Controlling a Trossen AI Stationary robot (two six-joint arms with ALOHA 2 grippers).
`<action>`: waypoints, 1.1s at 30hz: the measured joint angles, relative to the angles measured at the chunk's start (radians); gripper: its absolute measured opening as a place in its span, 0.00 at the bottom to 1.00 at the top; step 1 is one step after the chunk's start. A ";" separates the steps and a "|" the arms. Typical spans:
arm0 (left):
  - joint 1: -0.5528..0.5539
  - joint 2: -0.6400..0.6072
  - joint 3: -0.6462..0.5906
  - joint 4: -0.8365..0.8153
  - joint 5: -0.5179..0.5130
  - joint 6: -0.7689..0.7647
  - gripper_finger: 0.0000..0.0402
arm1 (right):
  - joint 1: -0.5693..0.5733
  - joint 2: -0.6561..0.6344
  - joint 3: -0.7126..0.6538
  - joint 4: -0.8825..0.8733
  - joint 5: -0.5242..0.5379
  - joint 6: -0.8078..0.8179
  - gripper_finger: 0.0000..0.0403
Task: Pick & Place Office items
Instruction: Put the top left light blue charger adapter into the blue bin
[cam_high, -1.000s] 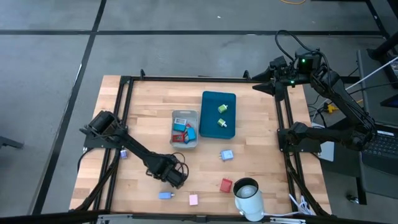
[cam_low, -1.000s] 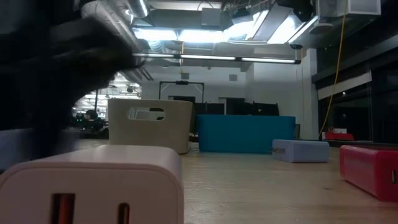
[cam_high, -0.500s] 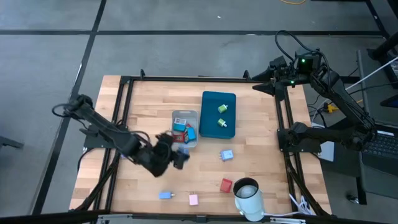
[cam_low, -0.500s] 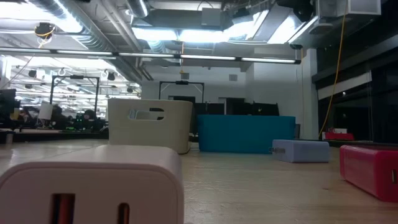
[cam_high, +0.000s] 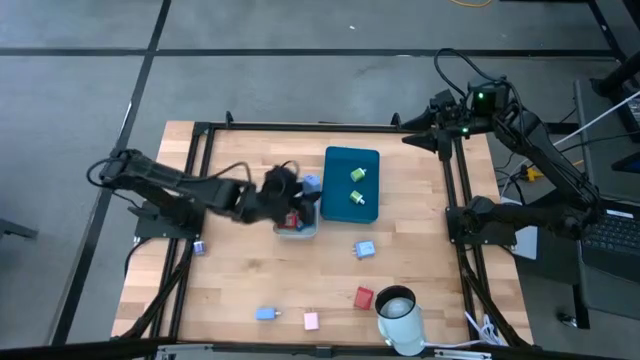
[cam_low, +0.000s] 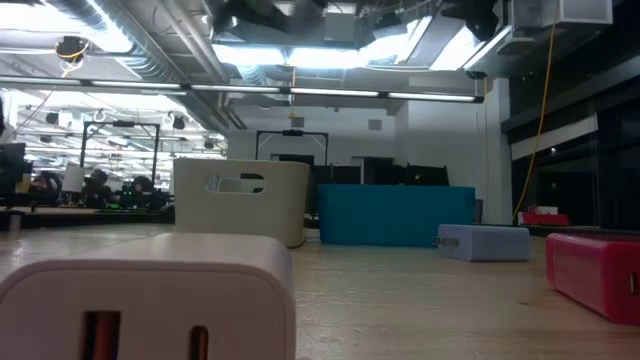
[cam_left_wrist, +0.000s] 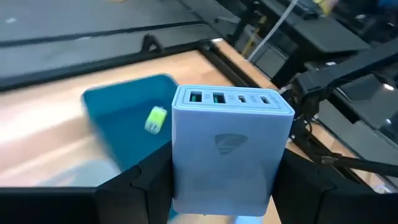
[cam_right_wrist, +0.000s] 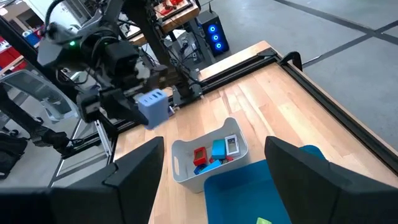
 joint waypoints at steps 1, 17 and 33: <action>0.032 0.014 0.000 0.040 0.037 0.046 0.51 | 0.000 0.005 0.000 0.000 0.000 0.000 0.70; 0.446 0.306 0.000 0.585 0.612 0.404 0.51 | 0.000 -0.001 0.000 0.111 -0.019 0.019 0.70; 0.575 0.394 0.000 0.702 0.799 0.426 0.51 | -0.119 -0.202 0.002 0.049 -0.012 0.034 0.70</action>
